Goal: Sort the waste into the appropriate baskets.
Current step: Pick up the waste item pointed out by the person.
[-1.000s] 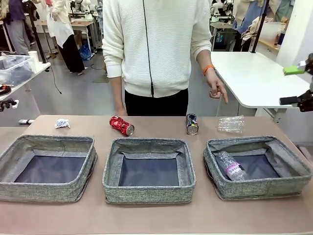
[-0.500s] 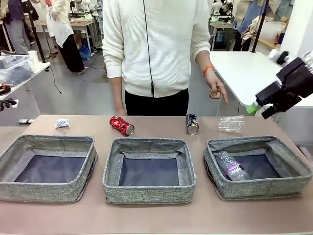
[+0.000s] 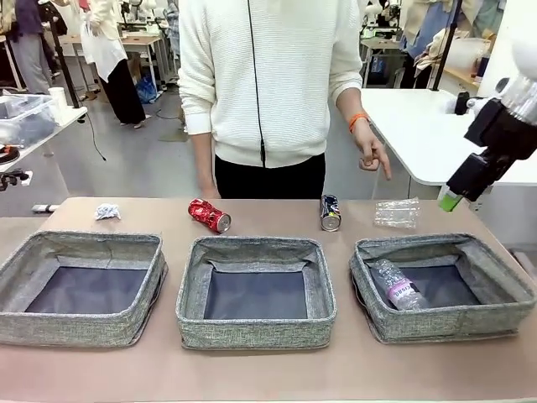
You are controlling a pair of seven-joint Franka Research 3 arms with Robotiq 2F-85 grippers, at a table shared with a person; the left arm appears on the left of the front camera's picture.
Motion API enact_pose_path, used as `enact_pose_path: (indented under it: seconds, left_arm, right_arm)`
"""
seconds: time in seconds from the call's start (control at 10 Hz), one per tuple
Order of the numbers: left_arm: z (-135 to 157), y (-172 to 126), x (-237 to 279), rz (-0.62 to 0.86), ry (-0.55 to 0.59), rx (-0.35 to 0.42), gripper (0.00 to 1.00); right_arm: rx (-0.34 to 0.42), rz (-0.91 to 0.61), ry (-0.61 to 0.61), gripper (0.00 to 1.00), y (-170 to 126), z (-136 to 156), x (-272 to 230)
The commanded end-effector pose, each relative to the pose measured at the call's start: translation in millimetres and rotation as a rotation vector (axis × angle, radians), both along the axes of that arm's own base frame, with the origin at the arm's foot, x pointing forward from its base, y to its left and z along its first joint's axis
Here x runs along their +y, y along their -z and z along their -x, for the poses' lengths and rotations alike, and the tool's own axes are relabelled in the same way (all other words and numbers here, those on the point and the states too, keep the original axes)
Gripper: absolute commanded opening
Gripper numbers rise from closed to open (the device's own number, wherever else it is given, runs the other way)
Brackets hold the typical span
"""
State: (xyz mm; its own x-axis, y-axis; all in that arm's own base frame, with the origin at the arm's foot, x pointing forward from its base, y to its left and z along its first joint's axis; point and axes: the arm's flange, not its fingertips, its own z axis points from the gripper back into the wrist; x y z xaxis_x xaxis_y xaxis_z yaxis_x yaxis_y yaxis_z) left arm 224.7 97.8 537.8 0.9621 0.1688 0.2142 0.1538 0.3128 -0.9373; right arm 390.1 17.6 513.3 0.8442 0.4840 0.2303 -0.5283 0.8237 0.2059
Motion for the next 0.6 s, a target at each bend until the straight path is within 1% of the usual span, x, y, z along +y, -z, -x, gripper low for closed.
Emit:
enact_pose_path:
  seconds: [0.0, 0.1, 0.2, 0.3, 0.4, 0.5]
  left_arm:
    - [0.7, -2.0, 0.0, 0.014, 0.007, -0.022, 1.0]
    - [0.7, -2.0, 0.0, 0.014, 0.007, -0.022, 1.0]
    - [0.7, -2.0, 0.0, 0.014, 0.007, -0.022, 1.0]
    - [0.7, -2.0, 0.0, 0.014, 0.007, -0.022, 1.0]
    - [0.7, -2.0, 0.0, 0.014, 0.007, -0.022, 1.0]
    - [0.7, -2.0, 0.0, 0.014, 0.007, -0.022, 1.0]
  right_arm:
    - [-0.013, 0.044, -0.027, 1.0, -2.9, -0.2, 4.5]
    - [-0.005, 0.166, -0.25, 1.0, 13.1, -35.4, -4.7]
    - [-0.006, 0.156, -0.543, 1.0, 27.4, -61.9, -9.9]
    - [-0.095, 0.147, -0.697, 1.0, 33.7, -79.8, -15.8]
    - [-0.153, 0.184, -0.843, 1.0, 42.4, -98.2, -25.2]
    - [-0.209, 0.141, -0.902, 1.0, 51.1, -115.2, -35.6]
